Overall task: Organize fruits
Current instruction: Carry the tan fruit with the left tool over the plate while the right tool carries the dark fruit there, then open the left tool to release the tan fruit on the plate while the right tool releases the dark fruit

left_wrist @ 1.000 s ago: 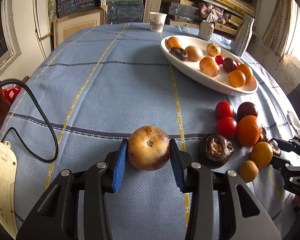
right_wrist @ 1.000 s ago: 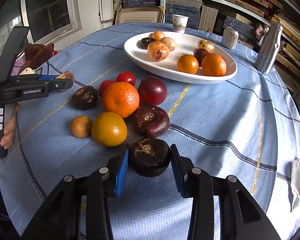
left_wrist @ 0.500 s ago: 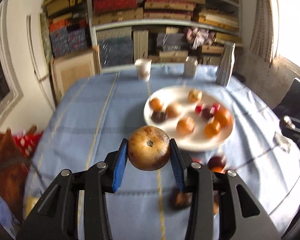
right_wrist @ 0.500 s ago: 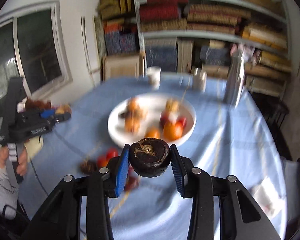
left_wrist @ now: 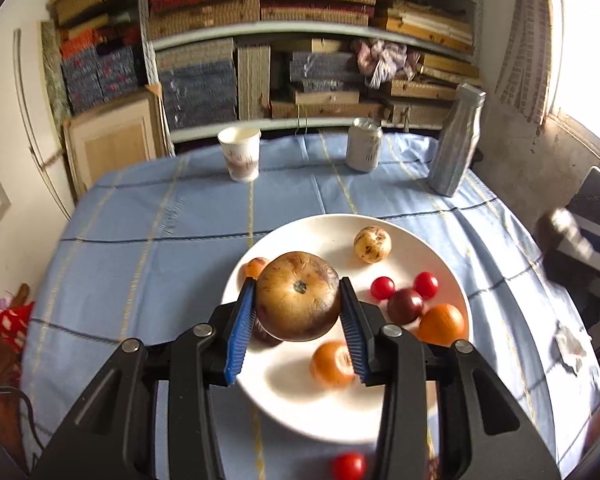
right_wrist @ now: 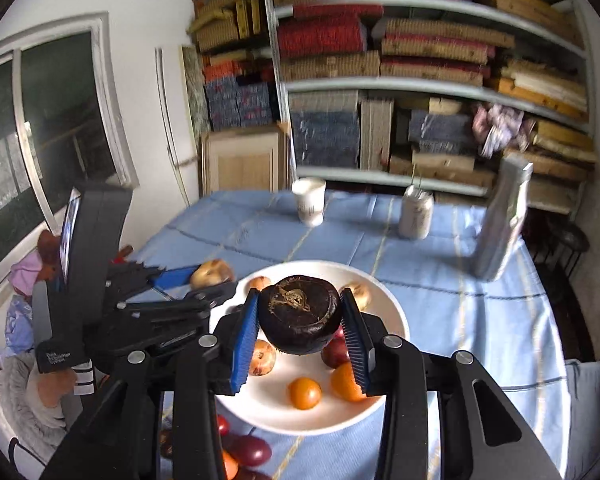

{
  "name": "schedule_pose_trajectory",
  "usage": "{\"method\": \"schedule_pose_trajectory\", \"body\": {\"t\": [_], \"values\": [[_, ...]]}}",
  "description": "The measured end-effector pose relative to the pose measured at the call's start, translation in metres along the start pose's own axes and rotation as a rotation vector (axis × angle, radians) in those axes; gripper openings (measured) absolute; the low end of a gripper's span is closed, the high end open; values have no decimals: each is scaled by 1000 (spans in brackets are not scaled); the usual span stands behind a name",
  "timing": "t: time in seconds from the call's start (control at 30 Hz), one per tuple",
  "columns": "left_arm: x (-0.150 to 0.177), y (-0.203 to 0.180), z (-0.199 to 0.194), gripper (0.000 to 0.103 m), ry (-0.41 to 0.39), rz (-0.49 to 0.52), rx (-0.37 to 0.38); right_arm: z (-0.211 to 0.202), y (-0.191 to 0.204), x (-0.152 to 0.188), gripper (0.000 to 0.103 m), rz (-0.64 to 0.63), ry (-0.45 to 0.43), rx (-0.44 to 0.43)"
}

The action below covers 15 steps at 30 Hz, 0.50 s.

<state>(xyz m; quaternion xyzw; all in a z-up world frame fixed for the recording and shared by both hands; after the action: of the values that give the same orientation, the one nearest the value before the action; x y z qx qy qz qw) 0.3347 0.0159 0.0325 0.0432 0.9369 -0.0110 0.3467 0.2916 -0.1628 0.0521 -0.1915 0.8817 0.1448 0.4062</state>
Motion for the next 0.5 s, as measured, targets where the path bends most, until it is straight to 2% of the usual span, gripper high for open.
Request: {"method": "schedule_pose_trajectory", "body": {"t": [0.27, 0.5], "values": [[-22, 3, 81, 40, 75, -14, 10, 107, -17, 4, 40, 45, 173, -9], [-29, 6, 121, 40, 109, -5, 25, 152, -23, 6, 41, 60, 232, -22]]}}
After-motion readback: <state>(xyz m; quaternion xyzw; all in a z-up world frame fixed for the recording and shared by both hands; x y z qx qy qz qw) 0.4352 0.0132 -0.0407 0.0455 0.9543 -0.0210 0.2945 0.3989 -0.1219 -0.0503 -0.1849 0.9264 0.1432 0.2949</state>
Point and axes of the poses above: each gripper's, at about its wrist camera, not at the fingertips, and z roughly the way its jaws point, y to its left, x to its underside, the point moved 1 cm from there along z, roughly the way its jaws point, and after that the axes turned 5 degrees about y, right-handed, at the moved point
